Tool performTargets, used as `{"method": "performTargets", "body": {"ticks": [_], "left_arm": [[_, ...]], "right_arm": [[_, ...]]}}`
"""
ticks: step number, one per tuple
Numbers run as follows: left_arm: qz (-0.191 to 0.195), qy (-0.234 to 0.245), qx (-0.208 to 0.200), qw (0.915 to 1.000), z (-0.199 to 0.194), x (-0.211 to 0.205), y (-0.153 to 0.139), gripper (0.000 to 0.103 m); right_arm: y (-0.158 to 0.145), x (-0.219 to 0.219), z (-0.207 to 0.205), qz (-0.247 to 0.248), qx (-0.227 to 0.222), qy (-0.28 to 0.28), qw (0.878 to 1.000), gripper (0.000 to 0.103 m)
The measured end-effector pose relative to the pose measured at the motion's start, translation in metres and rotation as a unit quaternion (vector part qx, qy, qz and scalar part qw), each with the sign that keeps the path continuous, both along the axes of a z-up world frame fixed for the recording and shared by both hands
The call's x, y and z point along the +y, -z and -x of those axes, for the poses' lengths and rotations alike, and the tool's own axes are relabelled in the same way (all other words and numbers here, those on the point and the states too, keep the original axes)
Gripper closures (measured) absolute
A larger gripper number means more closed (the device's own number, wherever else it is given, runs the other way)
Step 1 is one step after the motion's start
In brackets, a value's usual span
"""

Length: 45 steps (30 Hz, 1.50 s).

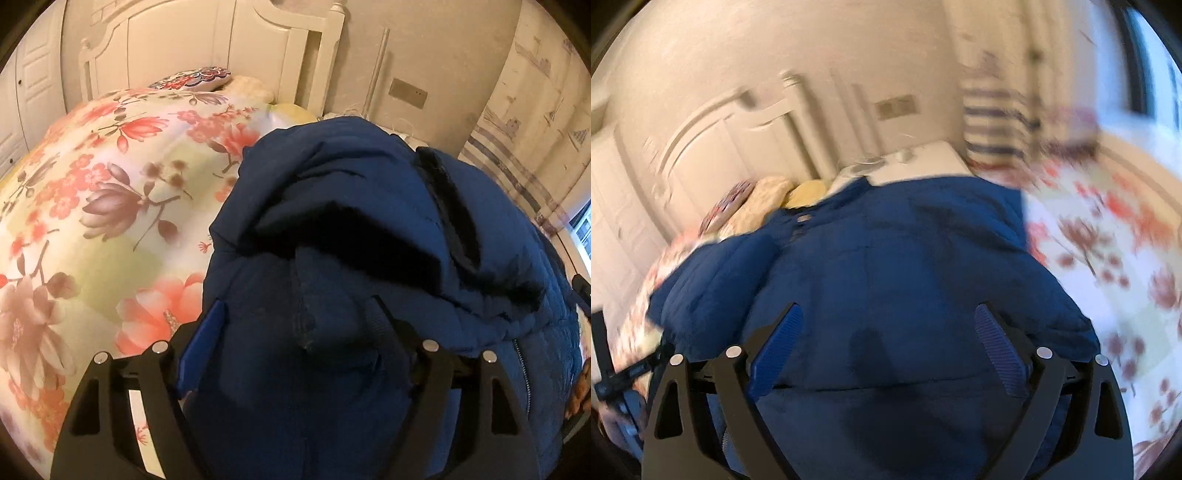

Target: Fold large clothes

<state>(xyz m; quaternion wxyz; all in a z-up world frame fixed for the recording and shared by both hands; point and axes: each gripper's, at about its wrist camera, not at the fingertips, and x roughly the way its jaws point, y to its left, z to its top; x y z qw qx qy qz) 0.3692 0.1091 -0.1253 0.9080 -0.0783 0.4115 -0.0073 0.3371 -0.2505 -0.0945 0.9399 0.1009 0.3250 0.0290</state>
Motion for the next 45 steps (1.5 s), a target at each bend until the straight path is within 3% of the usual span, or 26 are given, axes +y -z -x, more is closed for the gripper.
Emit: {"method": "performTargets", "body": {"ticks": [2, 6, 9, 11, 12, 13, 14, 16, 18, 20, 21, 22, 24, 26, 28, 30, 34, 36, 38, 40, 42, 45], "left_arm": [[0.005, 0.0, 0.001, 1.0, -0.004, 0.0, 0.002, 0.024], [0.024, -0.003, -0.004, 0.9997, -0.003, 0.004, 0.0, 0.023], [0.036, -0.001, -0.003, 0.9993, -0.003, 0.007, 0.0, 0.022], [0.038, 0.0, -0.003, 0.9993, -0.004, 0.007, 0.0, 0.022], [0.039, 0.001, -0.003, 0.9992, -0.004, 0.007, 0.0, 0.021], [0.04, 0.001, -0.003, 0.9992, -0.004, 0.007, 0.001, 0.021], [0.041, 0.002, -0.003, 0.9991, -0.004, 0.007, 0.001, 0.021], [0.044, 0.002, -0.003, 0.999, -0.005, 0.008, 0.001, 0.02], [0.046, 0.003, -0.004, 0.9989, -0.007, 0.009, 0.001, 0.02], [0.048, 0.004, -0.004, 0.9988, -0.007, 0.009, 0.001, 0.019], [0.048, 0.004, -0.005, 0.9988, -0.008, 0.009, 0.002, 0.019], [0.048, 0.004, -0.005, 0.9988, -0.008, 0.009, 0.002, 0.019], [0.049, 0.006, -0.004, 0.9988, -0.008, 0.008, 0.002, 0.017], [0.049, 0.007, -0.004, 0.9988, -0.009, 0.008, 0.002, 0.016], [0.05, 0.009, -0.004, 0.9987, -0.009, 0.008, 0.002, 0.016], [0.053, 0.009, -0.005, 0.9986, -0.01, 0.009, 0.002, 0.015], [0.058, 0.011, -0.006, 0.9982, -0.009, 0.009, 0.003, 0.014], [0.059, 0.013, -0.006, 0.9982, -0.01, 0.009, 0.003, 0.013], [0.059, 0.014, -0.005, 0.9981, -0.01, 0.009, 0.004, 0.012], [0.06, 0.015, -0.005, 0.9981, -0.01, 0.009, 0.003, 0.012], [0.061, 0.016, -0.006, 0.998, -0.01, 0.009, 0.003, 0.012], [0.063, 0.017, -0.007, 0.9978, -0.01, 0.009, 0.004, 0.011]], "right_arm": [[-0.015, 0.053, 0.001, 0.085, -0.018, -0.061, 0.994, 0.012], [-0.019, 0.161, -0.009, 0.243, -0.025, -0.178, 0.953, 0.014], [0.0, 0.208, -0.032, 0.304, 0.002, -0.21, 0.929, 0.017], [0.009, 0.223, -0.046, 0.317, 0.02, -0.214, 0.924, 0.02], [0.013, 0.227, -0.054, 0.32, 0.024, -0.205, 0.924, 0.024], [0.014, 0.225, -0.058, 0.318, 0.021, -0.199, 0.927, 0.039], [0.009, 0.219, -0.059, 0.293, 0.016, -0.19, 0.937, 0.048], [-0.012, 0.191, -0.052, 0.189, 0.0, -0.176, 0.966, 0.069], [-0.037, 0.139, -0.035, 0.046, -0.031, -0.139, 0.989, 0.072], [-0.045, 0.077, -0.018, -0.095, -0.055, -0.077, 0.991, 0.072], [-0.042, 0.054, -0.015, -0.137, -0.06, -0.048, 0.988, 0.072], [-0.031, 0.015, -0.007, -0.202, -0.056, 0.005, 0.978, 0.072], [-0.001, -0.038, -0.001, -0.257, -0.018, 0.085, 0.962, 0.071], [0.034, -0.067, -0.006, -0.269, 0.053, 0.111, 0.955, 0.07], [0.058, -0.076, -0.007, -0.301, 0.081, 0.099, 0.945, 0.068], [0.058, -0.075, -0.006, -0.301, 0.072, 0.092, 0.946, 0.063], [0.05, -0.066, -0.011, -0.308, 0.053, 0.067, 0.947, 0.026], [0.046, -0.059, -0.013, -0.285, 0.05, 0.068, 0.955, 0.026], [0.047, -0.053, -0.02, -0.259, 0.058, 0.068, 0.962, 0.029], [0.048, -0.052, -0.027, -0.241, 0.069, 0.07, 0.966, 0.055], [0.043, -0.051, -0.022, -0.236, 0.052, 0.066, 0.968, 0.073], [0.022, -0.049, 0.002, -0.224, 0.012, 0.072, 0.972, 0.082]]}}
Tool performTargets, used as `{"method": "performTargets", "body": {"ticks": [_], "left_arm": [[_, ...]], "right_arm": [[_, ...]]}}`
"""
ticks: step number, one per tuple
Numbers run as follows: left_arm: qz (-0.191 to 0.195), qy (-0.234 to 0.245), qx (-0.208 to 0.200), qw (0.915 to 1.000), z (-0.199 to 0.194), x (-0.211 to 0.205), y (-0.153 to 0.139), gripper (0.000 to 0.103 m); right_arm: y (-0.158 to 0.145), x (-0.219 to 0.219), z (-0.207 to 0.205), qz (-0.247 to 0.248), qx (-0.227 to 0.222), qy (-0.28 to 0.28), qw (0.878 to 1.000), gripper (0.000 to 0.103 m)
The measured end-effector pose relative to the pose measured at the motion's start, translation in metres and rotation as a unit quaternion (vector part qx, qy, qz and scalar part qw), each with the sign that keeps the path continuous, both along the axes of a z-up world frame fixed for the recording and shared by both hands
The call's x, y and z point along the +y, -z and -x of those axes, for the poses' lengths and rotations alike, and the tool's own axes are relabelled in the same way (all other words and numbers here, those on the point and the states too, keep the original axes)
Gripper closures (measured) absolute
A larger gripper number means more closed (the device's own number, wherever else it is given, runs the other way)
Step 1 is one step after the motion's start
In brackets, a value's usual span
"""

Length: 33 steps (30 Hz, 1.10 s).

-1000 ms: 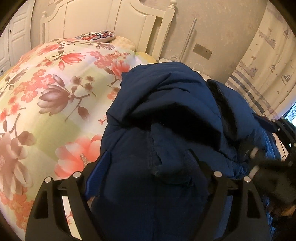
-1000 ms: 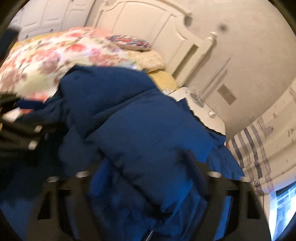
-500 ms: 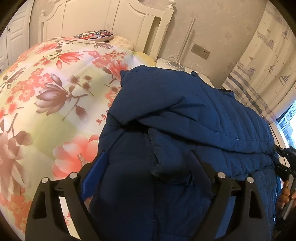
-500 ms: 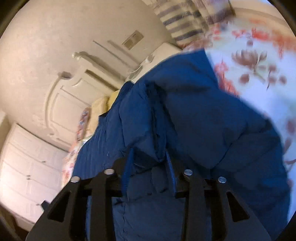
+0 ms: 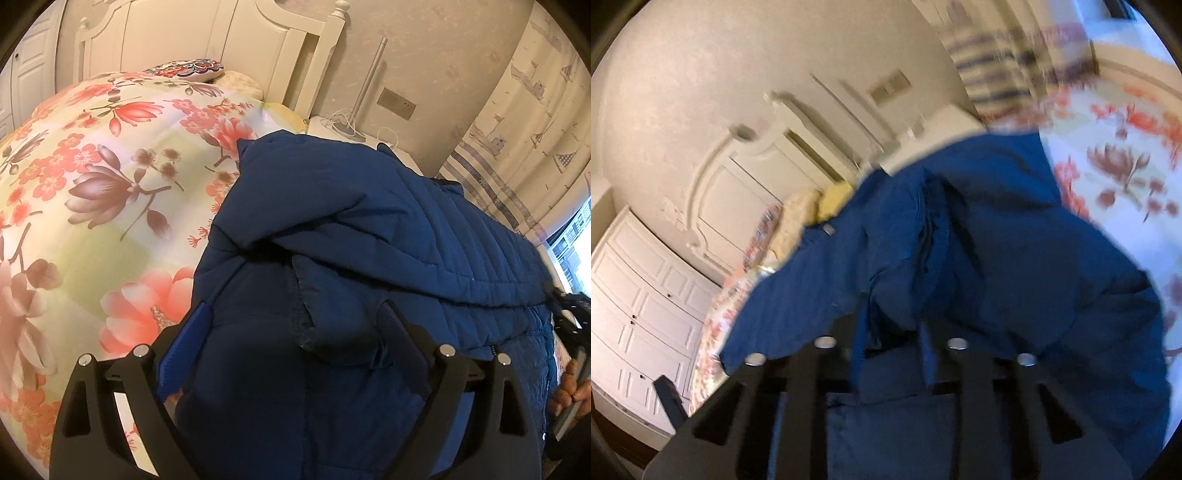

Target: Fold large clothes

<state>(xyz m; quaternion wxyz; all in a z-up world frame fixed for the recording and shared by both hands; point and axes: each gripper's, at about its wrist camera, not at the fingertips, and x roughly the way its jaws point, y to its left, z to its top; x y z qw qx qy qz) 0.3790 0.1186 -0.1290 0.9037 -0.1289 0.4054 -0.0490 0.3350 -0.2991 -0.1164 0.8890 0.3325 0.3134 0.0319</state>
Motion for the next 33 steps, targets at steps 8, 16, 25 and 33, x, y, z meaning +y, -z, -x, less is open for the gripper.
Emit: {"method": "performTargets", "body": {"ticks": [8, 16, 25, 33], "left_arm": [[0.001, 0.001, 0.0, 1.0, 0.0, 0.0, 0.0, 0.011], [0.002, 0.004, 0.0, 1.0, -0.001, -0.001, 0.0, 0.009], [0.005, 0.006, -0.002, 1.0, 0.0, 0.001, 0.0, 0.009], [0.002, -0.075, -0.102, 0.9919, 0.035, 0.018, -0.025, 0.01]], "right_arm": [[0.023, -0.003, 0.026, -0.008, 0.051, 0.014, 0.999, 0.082], [-0.002, 0.013, 0.045, 0.057, 0.036, 0.018, 0.998, 0.085], [0.008, 0.019, 0.058, 0.069, 0.065, 0.015, 0.995, 0.084], [-0.037, 0.031, 0.073, 0.19, 0.02, 0.06, 0.98, 0.046]]}}
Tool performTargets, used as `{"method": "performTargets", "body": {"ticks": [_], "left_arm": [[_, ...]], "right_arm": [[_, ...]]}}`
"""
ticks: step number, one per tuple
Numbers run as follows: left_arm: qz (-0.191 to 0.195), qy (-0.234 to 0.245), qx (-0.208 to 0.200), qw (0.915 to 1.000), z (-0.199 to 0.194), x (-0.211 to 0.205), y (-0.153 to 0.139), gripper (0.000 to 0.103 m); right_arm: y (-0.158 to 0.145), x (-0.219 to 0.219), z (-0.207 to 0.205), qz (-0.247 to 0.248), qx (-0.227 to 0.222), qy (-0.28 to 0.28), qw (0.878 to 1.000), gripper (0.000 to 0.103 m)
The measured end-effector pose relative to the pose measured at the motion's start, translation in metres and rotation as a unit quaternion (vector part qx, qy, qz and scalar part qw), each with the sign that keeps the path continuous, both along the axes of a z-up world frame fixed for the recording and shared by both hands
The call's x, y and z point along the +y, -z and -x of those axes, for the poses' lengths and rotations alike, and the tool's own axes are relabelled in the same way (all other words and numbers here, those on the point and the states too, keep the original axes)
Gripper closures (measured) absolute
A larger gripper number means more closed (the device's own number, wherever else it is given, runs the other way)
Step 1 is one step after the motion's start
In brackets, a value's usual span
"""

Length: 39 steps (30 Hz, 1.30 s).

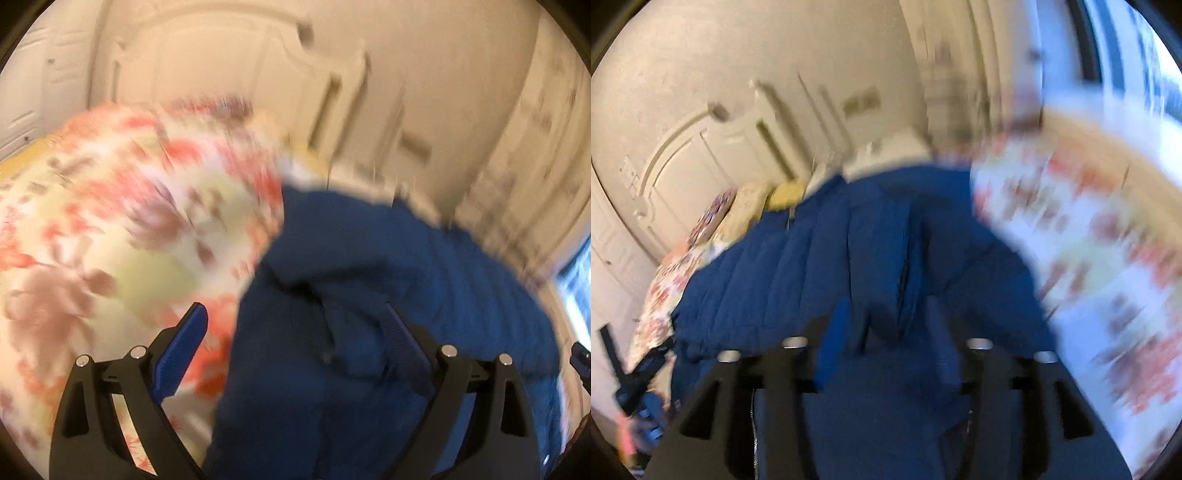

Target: Fold large clothes

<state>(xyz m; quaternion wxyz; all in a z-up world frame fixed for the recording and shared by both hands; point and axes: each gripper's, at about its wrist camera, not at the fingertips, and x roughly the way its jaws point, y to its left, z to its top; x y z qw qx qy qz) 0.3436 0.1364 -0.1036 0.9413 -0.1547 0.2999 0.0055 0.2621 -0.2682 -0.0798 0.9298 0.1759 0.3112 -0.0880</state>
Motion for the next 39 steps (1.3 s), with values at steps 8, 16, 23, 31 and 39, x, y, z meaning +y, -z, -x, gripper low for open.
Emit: {"method": "performTargets", "body": {"ticks": [8, 16, 23, 31, 39], "left_arm": [[-0.029, 0.097, -0.021, 0.9946, -0.017, -0.054, -0.036, 0.006], [-0.118, 0.108, 0.097, 0.9823, -0.059, -0.097, -0.002, 0.004], [-0.099, 0.11, 0.078, 0.986, -0.091, -0.133, -0.033, 0.003], [-0.167, 0.106, 0.131, 0.9716, -0.119, -0.196, -0.011, 0.003], [-0.216, 0.266, 0.124, 0.9311, -0.196, -0.331, -0.035, 0.002]], "right_arm": [[-0.018, 0.06, -0.048, 0.14, 0.007, -0.097, 0.985, 0.046], [0.037, 0.037, -0.089, 0.132, 0.115, -0.129, 0.976, 0.026], [0.025, 0.039, -0.107, 0.132, 0.099, -0.166, 0.972, 0.024], [0.041, 0.028, -0.09, 0.138, 0.041, -0.146, 0.979, 0.02], [0.046, 0.004, -0.094, 0.07, 0.061, -0.125, 0.988, 0.02]]}}
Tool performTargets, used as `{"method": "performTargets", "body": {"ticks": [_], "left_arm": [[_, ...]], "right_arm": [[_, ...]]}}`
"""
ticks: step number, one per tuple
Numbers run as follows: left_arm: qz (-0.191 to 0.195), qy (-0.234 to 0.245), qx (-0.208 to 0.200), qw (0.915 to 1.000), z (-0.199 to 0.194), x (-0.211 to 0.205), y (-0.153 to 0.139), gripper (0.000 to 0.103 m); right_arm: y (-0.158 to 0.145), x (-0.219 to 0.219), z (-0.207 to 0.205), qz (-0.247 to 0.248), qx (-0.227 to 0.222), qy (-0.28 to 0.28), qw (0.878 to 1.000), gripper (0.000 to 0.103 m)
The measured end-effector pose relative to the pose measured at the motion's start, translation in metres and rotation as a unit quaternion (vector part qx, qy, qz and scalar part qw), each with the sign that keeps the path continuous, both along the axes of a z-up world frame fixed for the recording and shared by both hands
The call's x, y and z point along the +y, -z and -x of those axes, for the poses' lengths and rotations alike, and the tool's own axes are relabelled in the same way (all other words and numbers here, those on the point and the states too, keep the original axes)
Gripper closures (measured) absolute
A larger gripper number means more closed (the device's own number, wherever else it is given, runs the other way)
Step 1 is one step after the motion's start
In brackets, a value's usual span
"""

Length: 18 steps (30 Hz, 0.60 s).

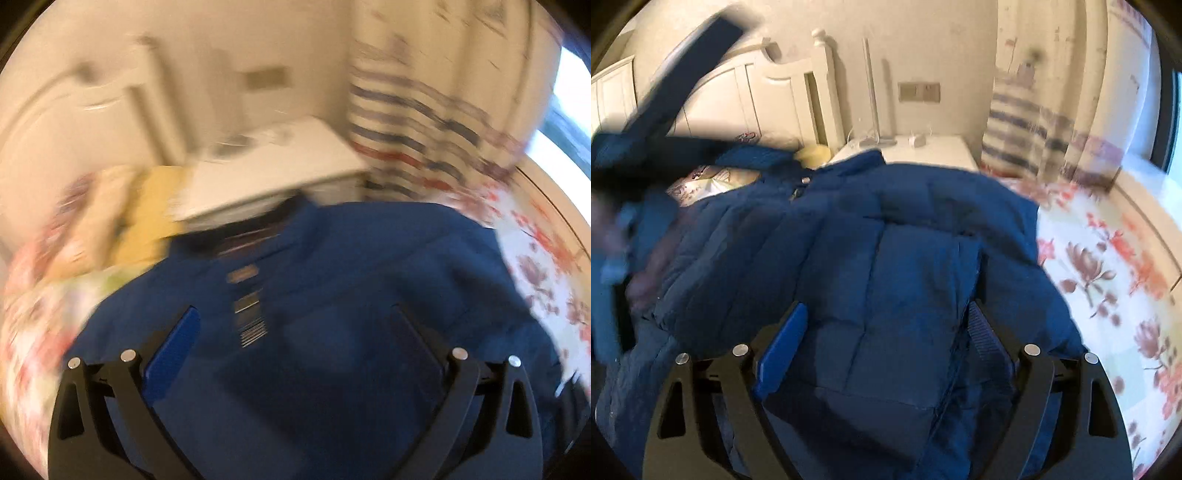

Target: Fold large clothes

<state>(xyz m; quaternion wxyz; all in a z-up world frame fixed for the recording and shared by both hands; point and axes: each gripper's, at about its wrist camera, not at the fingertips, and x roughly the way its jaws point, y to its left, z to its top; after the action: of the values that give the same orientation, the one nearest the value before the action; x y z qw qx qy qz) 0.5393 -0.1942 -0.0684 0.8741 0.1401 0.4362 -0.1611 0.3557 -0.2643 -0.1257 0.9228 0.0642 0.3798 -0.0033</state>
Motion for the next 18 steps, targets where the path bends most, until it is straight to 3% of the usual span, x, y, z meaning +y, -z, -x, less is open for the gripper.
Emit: {"method": "performTargets", "body": {"ticks": [2, 4, 8, 11, 13, 15, 17, 18], "left_arm": [[-0.009, 0.011, 0.05, 0.9987, -0.026, -0.029, 0.023, 0.002], [-0.042, 0.015, 0.081, 0.9958, -0.041, -0.049, 0.052, 0.002], [-0.009, -0.007, 0.074, 0.9972, -0.048, -0.048, 0.049, 0.003], [0.026, -0.006, 0.023, 0.9994, -0.043, -0.049, 0.025, 0.003], [0.03, 0.009, 0.023, 0.9992, -0.045, -0.061, 0.021, 0.003], [0.017, 0.027, 0.031, 0.999, -0.047, -0.08, 0.027, 0.003], [-0.027, 0.045, 0.053, 0.9972, -0.049, -0.105, 0.053, 0.002], [-0.043, 0.045, 0.038, 0.9974, -0.047, -0.111, 0.061, 0.002]], "right_arm": [[0.0, 0.001, -0.001, 0.002, 0.002, 0.0, 1.0, 0.02], [0.001, 0.0, -0.003, 0.001, 0.005, 0.001, 1.0, 0.019], [0.004, -0.004, -0.002, -0.015, 0.01, 0.001, 1.0, 0.017], [0.006, -0.008, -0.004, -0.022, 0.012, -0.003, 1.0, 0.016], [0.008, -0.01, -0.007, -0.021, 0.014, -0.005, 1.0, 0.015], [0.008, -0.011, -0.009, -0.022, 0.014, -0.006, 1.0, 0.015], [0.008, -0.011, -0.008, -0.023, 0.014, -0.006, 1.0, 0.015], [0.008, -0.011, -0.009, -0.022, 0.013, -0.005, 1.0, 0.015]]}}
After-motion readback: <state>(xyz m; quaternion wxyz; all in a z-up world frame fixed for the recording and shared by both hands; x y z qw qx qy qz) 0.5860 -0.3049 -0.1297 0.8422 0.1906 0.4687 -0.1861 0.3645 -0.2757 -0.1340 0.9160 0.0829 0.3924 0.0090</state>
